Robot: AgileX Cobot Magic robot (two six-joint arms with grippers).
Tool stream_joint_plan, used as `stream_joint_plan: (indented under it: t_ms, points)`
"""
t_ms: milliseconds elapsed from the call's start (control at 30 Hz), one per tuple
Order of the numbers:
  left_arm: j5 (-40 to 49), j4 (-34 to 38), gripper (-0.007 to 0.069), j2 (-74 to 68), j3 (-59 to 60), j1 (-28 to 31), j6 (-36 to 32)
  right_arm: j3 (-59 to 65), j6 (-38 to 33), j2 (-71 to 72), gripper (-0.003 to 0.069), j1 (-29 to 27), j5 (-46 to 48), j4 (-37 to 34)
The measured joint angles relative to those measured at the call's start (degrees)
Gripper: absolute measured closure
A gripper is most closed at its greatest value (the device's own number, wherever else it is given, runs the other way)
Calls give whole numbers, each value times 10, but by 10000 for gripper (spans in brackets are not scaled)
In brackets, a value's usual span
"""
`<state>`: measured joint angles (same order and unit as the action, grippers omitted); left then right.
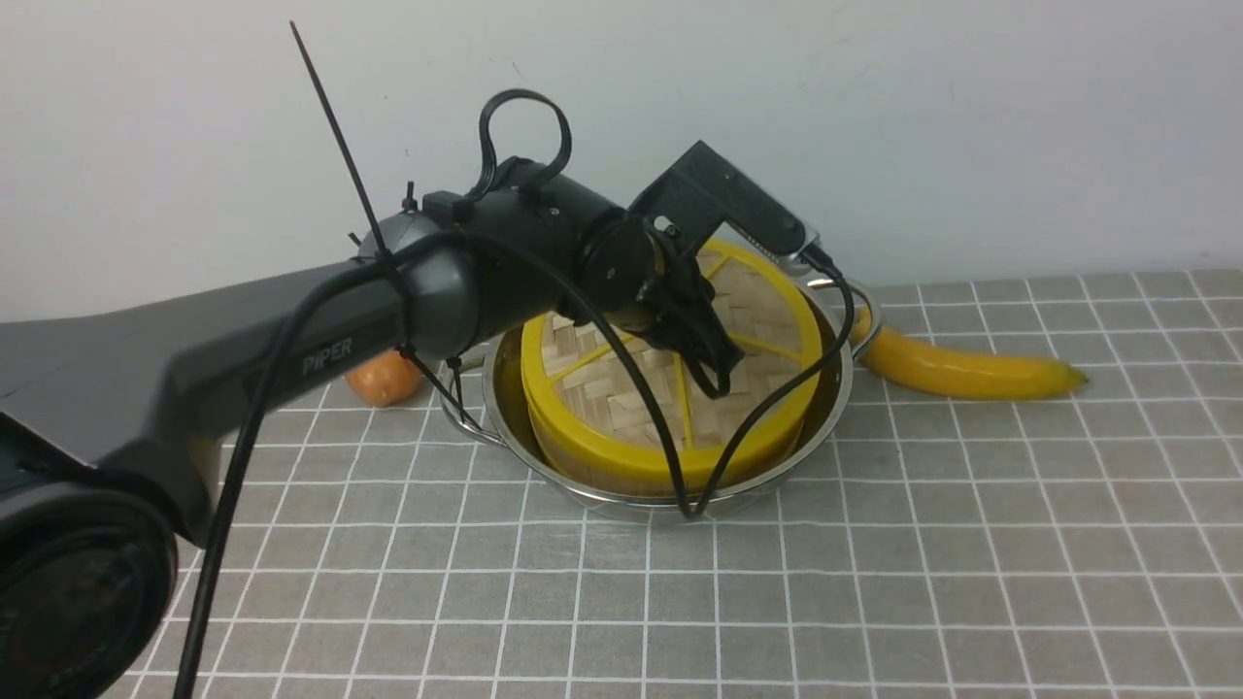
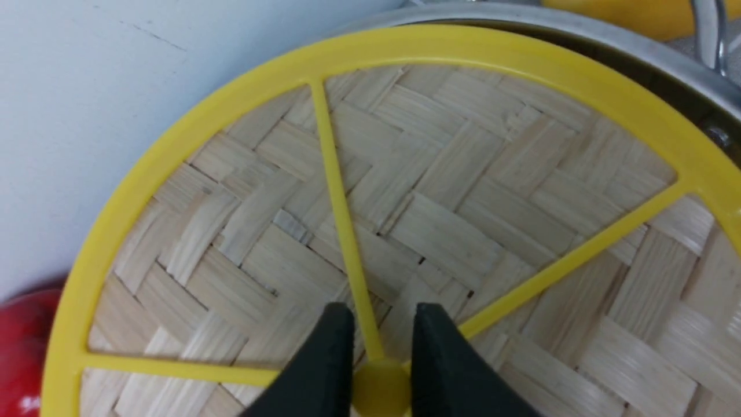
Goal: Place the steamer in the pot on the grey tablecloth, and put the lid on the steamer.
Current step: 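Place the yellow bamboo steamer lid onto the steamer in the pot with the left gripper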
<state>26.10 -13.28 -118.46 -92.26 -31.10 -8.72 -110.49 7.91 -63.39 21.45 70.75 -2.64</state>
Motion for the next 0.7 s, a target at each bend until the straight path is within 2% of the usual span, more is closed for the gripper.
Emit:
stream_joint_plan:
  t_ms: [233,700]
  points:
    - [1,-38,508,-2,0,-1,47,0,1,0,227,0,0,0]
    - [-3,-39,508,-2,0,-1,51,0,1,0,227,0,0,0]
